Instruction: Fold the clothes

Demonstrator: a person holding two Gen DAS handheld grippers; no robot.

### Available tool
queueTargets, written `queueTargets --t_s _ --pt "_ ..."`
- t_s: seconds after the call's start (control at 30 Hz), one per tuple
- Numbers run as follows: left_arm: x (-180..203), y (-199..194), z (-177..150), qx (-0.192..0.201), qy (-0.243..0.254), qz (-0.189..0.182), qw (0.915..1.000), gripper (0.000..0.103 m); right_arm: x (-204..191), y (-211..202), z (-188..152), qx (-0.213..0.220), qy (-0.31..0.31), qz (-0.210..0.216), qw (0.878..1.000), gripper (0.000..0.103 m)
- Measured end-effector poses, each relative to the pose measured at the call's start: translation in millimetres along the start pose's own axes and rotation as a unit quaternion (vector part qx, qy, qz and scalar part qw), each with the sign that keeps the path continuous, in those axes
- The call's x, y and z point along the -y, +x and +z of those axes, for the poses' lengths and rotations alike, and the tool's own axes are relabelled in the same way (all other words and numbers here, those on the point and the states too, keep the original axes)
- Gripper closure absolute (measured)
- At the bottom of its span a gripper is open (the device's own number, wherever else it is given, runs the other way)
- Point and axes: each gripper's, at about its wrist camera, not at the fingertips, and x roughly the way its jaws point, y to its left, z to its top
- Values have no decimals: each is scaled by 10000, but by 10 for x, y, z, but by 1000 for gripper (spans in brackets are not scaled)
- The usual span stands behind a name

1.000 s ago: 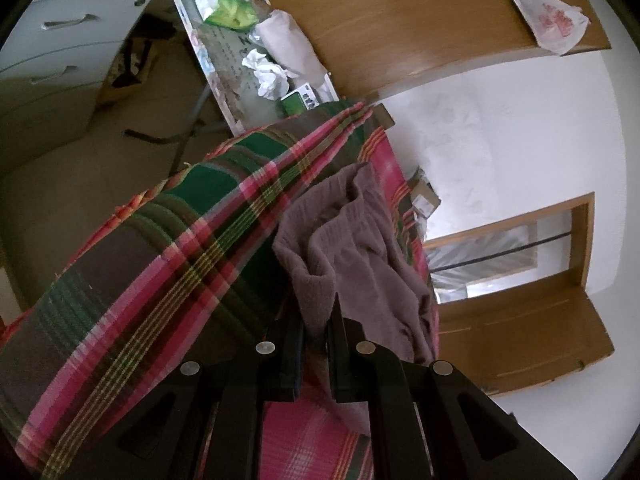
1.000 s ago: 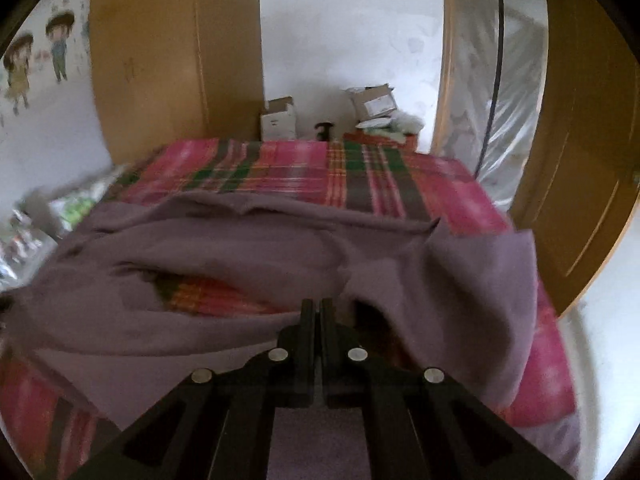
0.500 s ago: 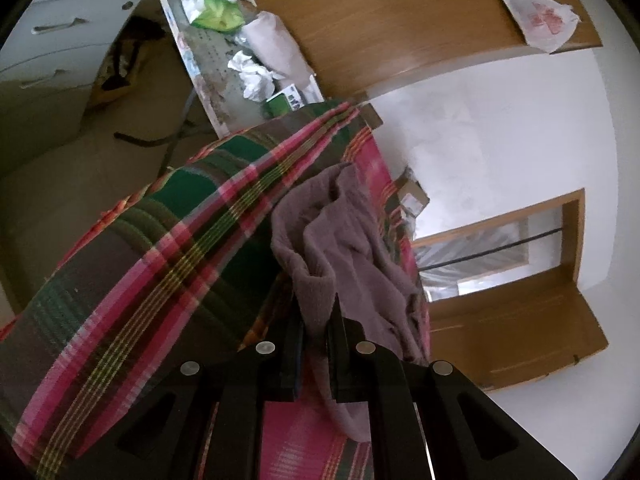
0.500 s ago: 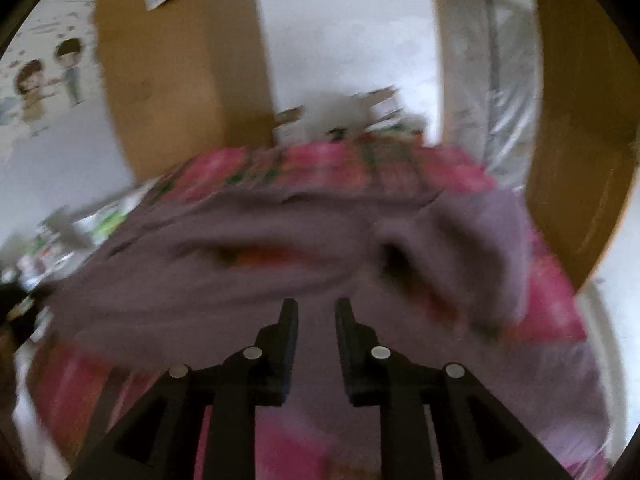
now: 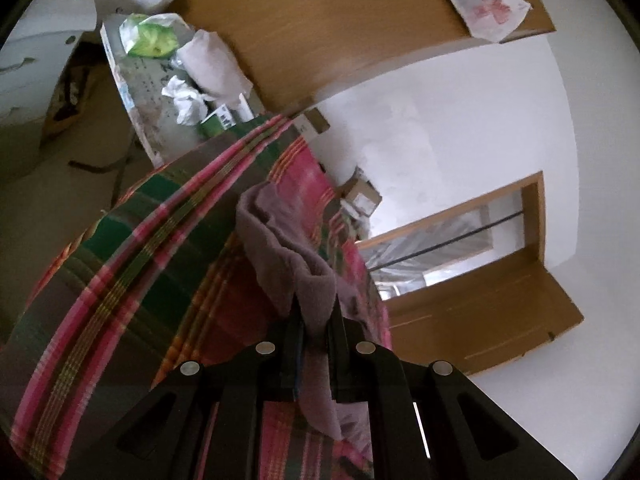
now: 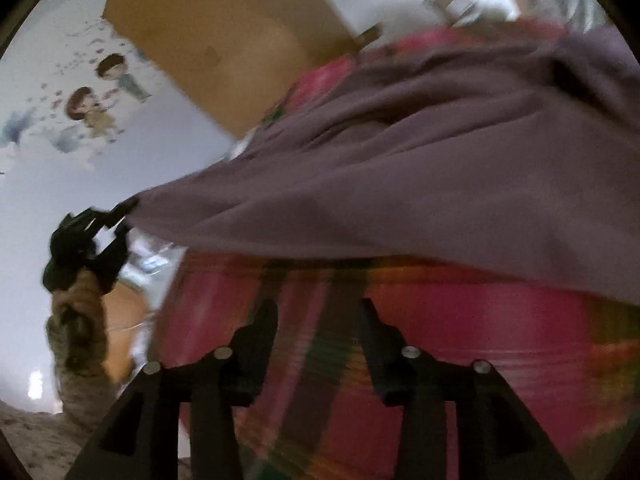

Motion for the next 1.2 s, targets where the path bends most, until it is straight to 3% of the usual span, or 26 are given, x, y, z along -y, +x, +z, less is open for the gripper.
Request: queueTargets --t_s 0.1,0.23,0.53,0.67,0.7,0.73,0.83,0.97,1.2 --pt "59 -36 9 24 -30 -79 10000 94 -12 180 41 -28 208 246 9995 56" --pt "94 -91 43 51 -97 -161 9998 94 86 198 90 264 654 495 9963 54" --pt "33 -131 48 33 -165 -161 9997 94 532 -142 77 1036 1783 587 9767 55" --pt "2 -140 36 18 -199 -138 9997 94 563 -141 121 1183 1838 336 9752 56" --pt "-4 -141 33 13 -207 -134 9997 94 551 -143 130 1233 1797 217 9757 61" --pt "-12 -146 31 15 -218 -123 9997 94 541 -158 136 1283 1767 124 9758 76" --pt "-46 -149 30 22 -257 -74 9996 94 478 -245 141 1448 1596 6 9765 90" --pt "-105 -135 -11 -53 -282 -1 9996 94 448 -417 160 1548 1473 -29 9769 95" --pt "-275 -110 -176 -314 -286 254 9988 94 177 -617 71 1547 1133 -490 9802 95"
